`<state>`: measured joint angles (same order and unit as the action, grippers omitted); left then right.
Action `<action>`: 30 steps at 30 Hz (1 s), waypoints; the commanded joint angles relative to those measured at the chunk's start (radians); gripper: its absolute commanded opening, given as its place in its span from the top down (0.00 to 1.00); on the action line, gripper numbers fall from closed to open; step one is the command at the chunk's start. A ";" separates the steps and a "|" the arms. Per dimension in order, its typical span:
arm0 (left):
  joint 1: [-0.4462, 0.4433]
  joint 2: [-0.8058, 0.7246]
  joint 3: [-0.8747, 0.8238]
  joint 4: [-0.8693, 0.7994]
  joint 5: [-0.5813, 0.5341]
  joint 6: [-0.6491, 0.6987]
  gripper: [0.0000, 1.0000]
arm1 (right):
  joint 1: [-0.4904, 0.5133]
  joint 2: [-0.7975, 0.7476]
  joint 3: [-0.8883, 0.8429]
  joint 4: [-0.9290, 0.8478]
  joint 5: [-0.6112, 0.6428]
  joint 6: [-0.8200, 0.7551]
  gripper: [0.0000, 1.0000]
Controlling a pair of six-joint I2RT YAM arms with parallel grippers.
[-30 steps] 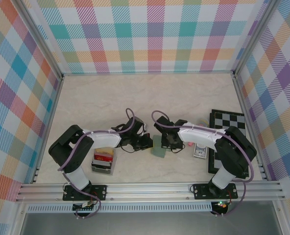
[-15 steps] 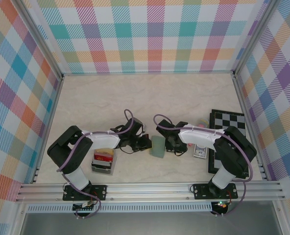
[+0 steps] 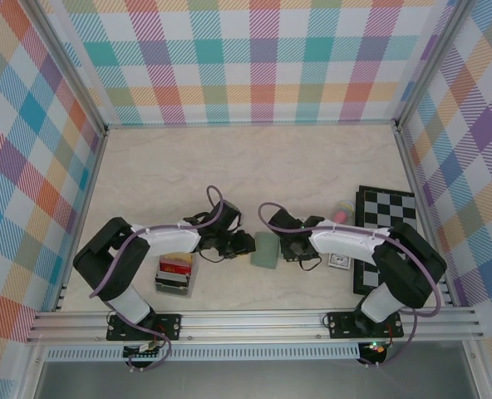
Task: Put the credit cards into the card holder
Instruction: Place the card holder at the bottom-center of the table, then move the storage box to the center of the table.
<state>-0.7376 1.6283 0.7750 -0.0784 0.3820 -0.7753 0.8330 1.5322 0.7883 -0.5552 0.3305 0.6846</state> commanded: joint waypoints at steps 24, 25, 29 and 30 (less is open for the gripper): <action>0.203 -0.642 0.096 -0.783 -0.646 -0.033 0.14 | 0.019 -0.099 0.163 0.285 -0.499 -0.157 0.35; 0.247 -0.684 0.070 -0.813 -0.639 -0.056 0.10 | 0.033 -0.069 0.179 0.300 -0.529 -0.167 0.33; 0.400 -0.863 -0.033 -0.871 -0.616 -0.091 0.00 | 0.108 0.057 0.270 0.301 -0.534 -0.167 0.27; 0.444 -0.900 -0.056 -0.873 -0.591 -0.082 0.00 | 0.123 0.095 0.301 0.299 -0.550 -0.154 0.27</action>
<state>-0.3771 0.8093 0.7761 -0.8486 -0.2211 -0.8227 0.9157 1.5589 1.0252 -0.2863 -0.1360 0.5362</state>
